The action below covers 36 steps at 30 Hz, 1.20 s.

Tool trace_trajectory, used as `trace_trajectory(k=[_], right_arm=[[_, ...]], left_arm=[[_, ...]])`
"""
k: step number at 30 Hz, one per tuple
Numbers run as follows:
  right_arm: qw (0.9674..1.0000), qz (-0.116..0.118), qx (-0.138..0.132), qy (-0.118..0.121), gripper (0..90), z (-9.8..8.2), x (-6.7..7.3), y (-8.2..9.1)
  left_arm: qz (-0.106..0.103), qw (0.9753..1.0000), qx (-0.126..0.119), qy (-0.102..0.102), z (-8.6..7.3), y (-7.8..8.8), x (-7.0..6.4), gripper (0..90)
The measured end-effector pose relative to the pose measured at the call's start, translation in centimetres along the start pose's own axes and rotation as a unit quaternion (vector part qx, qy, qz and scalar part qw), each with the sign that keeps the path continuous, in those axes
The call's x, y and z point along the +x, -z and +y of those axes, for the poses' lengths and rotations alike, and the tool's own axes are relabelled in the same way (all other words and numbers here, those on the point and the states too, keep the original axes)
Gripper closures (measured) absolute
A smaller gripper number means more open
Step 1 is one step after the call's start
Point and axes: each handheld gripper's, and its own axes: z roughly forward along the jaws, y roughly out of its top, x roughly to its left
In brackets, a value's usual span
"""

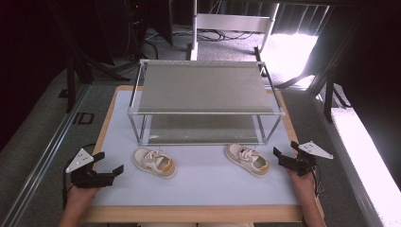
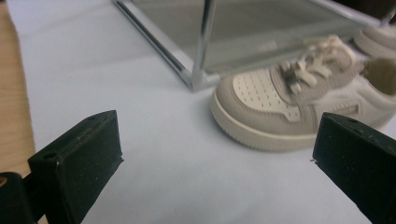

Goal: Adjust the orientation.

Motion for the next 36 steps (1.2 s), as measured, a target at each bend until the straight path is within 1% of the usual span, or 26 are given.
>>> trace_trajectory(k=[1,2,3,4,7,9,10,11,15,17,19,21,22,23,24,25,26,27,29,31,32,33,34,35,36], right_arm=[[1.0,0.0,0.0,0.0,14.2,0.0,0.0,0.0],[1.0,-0.001,0.0,0.001,14.2,0.0,0.0,0.0],[1.0,-0.001,0.0,0.001,14.2,0.0,0.0,0.0],[1.0,-0.001,0.0,0.002,14.2,0.0,0.0,0.0],[1.0,-0.001,0.001,0.002,14.2,0.0,0.1,0.0],[1.0,-0.002,0.002,0.003,14.1,0.0,0.1,0.0],[1.0,-0.003,0.001,0.005,14.2,0.0,0.1,-0.1],[1.0,-0.003,0.001,0.006,14.1,0.0,0.1,-0.1],[1.0,-0.004,0.0,0.005,14.2,0.0,0.1,0.0],[1.0,-0.003,-0.001,0.003,14.2,0.0,0.1,0.0],[1.0,-0.001,0.002,0.0,16.4,0.0,0.0,0.0],[1.0,-0.002,0.004,0.001,16.4,0.0,0.1,-0.1],[1.0,-0.004,0.003,0.002,16.4,0.0,0.1,-0.1],[1.0,-0.005,0.002,0.003,16.4,0.0,0.1,-0.1],[1.0,-0.005,0.002,0.004,16.3,0.0,0.1,-0.1],[1.0,-0.005,0.002,0.003,16.3,0.0,0.1,-0.1],[1.0,-0.006,0.002,0.002,16.3,0.0,0.1,-0.1],[1.0,-0.007,0.002,0.002,16.3,0.0,0.1,0.0],[1.0,-0.009,0.002,0.004,16.3,0.0,0.2,-0.1],[0.9999,-0.012,0.004,0.007,16.3,0.0,0.2,-0.1],[0.9999,-0.013,0.004,0.008,16.3,0.0,0.2,-0.1],[0.9999,-0.014,0.006,0.008,16.3,0.0,0.3,-0.1],[0.9998,-0.015,0.006,0.008,16.3,0.0,0.3,-0.1],[0.9998,-0.015,0.005,0.008,16.3,0.0,0.3,-0.1],[0.9998,-0.015,0.004,0.008,16.3,0.0,0.2,-0.1]], left_arm=[[-0.005,0.9998,0.019,-0.006,0.2,0.0,0.0,1.0],[-0.01,0.9995,0.03,-0.009,0.3,0.0,0.0,1.5],[-0.012,0.9987,0.046,-0.016,0.4,0.0,-0.1,1.5],[-0.018,0.9979,0.06,-0.019,0.5,0.0,-0.1,1.5],[-0.026,0.9958,0.084,-0.025,0.9,0.1,-0.3,1.6],[-0.019,0.9936,0.104,-0.037,1.3,0.0,-0.5,1.6],[-0.02,0.9913,0.121,-0.048,1.5,0.0,-0.6,1.6],[-0.019,0.9902,0.129,-0.052,1.6,-0.1,-0.7,1.6],[-0.026,0.9831,0.167,-0.071,2.2,-0.3,-1.2,1.6],[-0.021,0.9787,0.186,-0.083,2.4,-0.4,-1.5,1.6],[-0.021,0.9745,0.206,-0.087,2.7,-0.5,-1.6,1.6],[-0.015,0.9695,0.227,-0.092,2.9,-0.6,-1.8,1.6],[-0.012,0.966,0.24,-0.096,3.0,-0.7,-1.9,1.6],[-0.009,0.9633,0.249,-0.099,3.1,-0.8,-1.9,1.6],[-0.007,0.9599,0.262,-0.099,3.2,-0.9,-2.0,1.6],[-0.006,0.9571,0.271,-0.104,3.2,-1.0,-2.2,1.6],[-0.001,0.955,0.276,-0.107,3.3,-1.0,-2.3,1.6],[0.0,0.9524,0.284,-0.11,3.4,-1.1,-2.4,1.6],[-0.007,0.9489,0.295,-0.111,3.6,-1.2,-2.6,1.6],[-0.003,0.9417,0.312,-0.127,3.6,-1.3,-2.9,1.6],[0.001,0.9333,0.328,-0.146,3.6,-1.5,-3.1,1.6],[0.003,0.9275,0.34,-0.155,3.6,-1.6,-3.3,1.6],[-0.001,0.924,0.35,-0.154,3.6,-1.8,-3.4,1.6],[-0.005,0.9218,0.358,-0.147,3.6,-1.9,-3.5,1.6],[-0.007,0.9178,0.37,-0.144,3.7,-2.1,-3.6,1.6]])
